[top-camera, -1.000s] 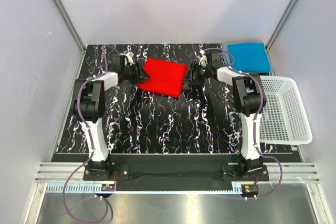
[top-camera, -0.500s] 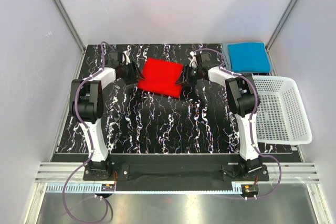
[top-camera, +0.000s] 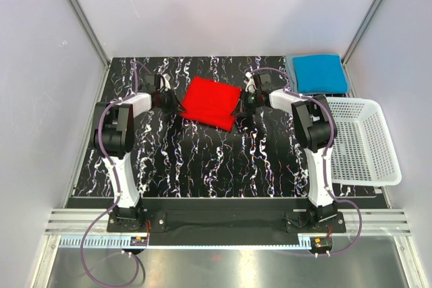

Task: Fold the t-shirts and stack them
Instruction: Fold the tshirt

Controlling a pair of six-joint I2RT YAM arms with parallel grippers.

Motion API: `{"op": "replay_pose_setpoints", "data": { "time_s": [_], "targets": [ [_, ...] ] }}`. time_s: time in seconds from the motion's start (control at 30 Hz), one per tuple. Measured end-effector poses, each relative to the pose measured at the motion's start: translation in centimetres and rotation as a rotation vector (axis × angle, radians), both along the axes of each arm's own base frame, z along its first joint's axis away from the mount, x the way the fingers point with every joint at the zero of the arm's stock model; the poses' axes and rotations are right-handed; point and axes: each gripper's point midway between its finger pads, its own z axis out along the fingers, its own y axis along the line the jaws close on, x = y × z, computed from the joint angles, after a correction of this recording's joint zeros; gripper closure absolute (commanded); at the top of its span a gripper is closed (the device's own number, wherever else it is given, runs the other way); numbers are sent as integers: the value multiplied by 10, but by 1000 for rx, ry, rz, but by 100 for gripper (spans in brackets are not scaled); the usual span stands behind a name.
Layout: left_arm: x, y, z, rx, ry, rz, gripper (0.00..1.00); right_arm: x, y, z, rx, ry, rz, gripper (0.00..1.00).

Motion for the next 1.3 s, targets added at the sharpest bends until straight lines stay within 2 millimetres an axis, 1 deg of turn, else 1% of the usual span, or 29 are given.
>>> {"op": "replay_pose_setpoints", "data": {
  "time_s": [0.07, 0.13, 0.17, 0.2, 0.23, 0.3, 0.33, 0.37, 0.4, 0.47, 0.5, 0.53, 0.6, 0.63, 0.67, 0.73, 0.77, 0.83, 0.9, 0.97, 1.0, 1.03, 1.07, 1.17, 1.23, 1.3],
  "targets": [
    [-12, -6, 1, 10, 10, 2, 99, -9, -4, 0, -15, 0, 12, 100],
    [-37, -14, 2, 25, 36, -8, 89, -21, -10, 0, -34, 10, 28, 96],
    [-56, -18, 1, 35, 62, -17, 85, -29, -14, 0, -46, 21, 39, 93],
    [-75, -21, 1, 47, 86, -24, 79, -38, -17, 1, -54, 31, 51, 92],
    [-93, -24, 2, 60, 99, -31, 75, -48, -21, 1, -61, 47, 64, 90],
    [-129, -24, 6, 73, 132, -35, 66, -67, -26, 3, -63, 70, 83, 88],
    [-143, -21, 9, 76, 139, -28, 63, -79, -30, 4, -63, 85, 88, 87],
    [-154, -18, 11, 76, 143, -15, 60, -92, -33, 5, -66, 98, 91, 85],
    [-161, -15, 14, 77, 143, -2, 58, -104, -37, 7, -71, 110, 93, 78],
    [-170, -9, 19, 81, 137, 19, 55, -122, -44, 9, -80, 134, 96, 73],
    [-171, -7, 21, 85, 133, 26, 54, -129, -46, 11, -82, 142, 96, 69],
    [-170, -6, 22, 88, 129, 31, 52, -134, -48, 13, -84, 147, 97, 58],
    [-167, -3, 22, 96, 125, 36, 48, -141, -51, 19, -91, 153, 97, 50],
    [-166, -3, 23, 98, 122, 33, 46, -143, -52, 23, -94, 149, 98, 45],
    [-163, -3, 25, 97, 113, 28, 43, -143, -54, 27, -101, 141, 96, 44],
    [-151, -7, 32, 90, 71, 1, 43, -143, -60, 37, -128, 115, 86, 41],
    [-143, -9, 36, 85, 47, -11, 45, -141, -62, 43, -138, 99, 80, 41],
    [-123, -14, 41, 84, 14, -34, 50, -132, -65, 53, -149, 55, 71, 42],
    [-96, -22, 44, 75, -24, -55, 53, -120, -68, 59, -163, 16, 60, 42],
    [-77, -29, 45, 53, -56, -74, 53, -104, -72, 65, -181, -18, 48, 41],
    [-73, -33, 45, 40, -66, -80, 53, -96, -72, 67, -191, -32, 45, 35],
    [-72, -36, 46, 25, -74, -91, 52, -87, -73, 68, -197, -50, 42, 33],
    [-72, -39, 47, 16, -78, -96, 52, -78, -73, 69, -206, -67, 42, 32],
    [-69, -49, 53, -4, -109, -122, 52, -62, -74, 65, -228, -96, 52, 31],
    [-65, -56, 56, -22, -125, -138, 53, -52, -74, 59, -247, -102, 60, 31],
    [-57, -64, 59, -44, -142, -156, 53, -41, -75, 53, -255, -106, 66, 31]
  ]
}}
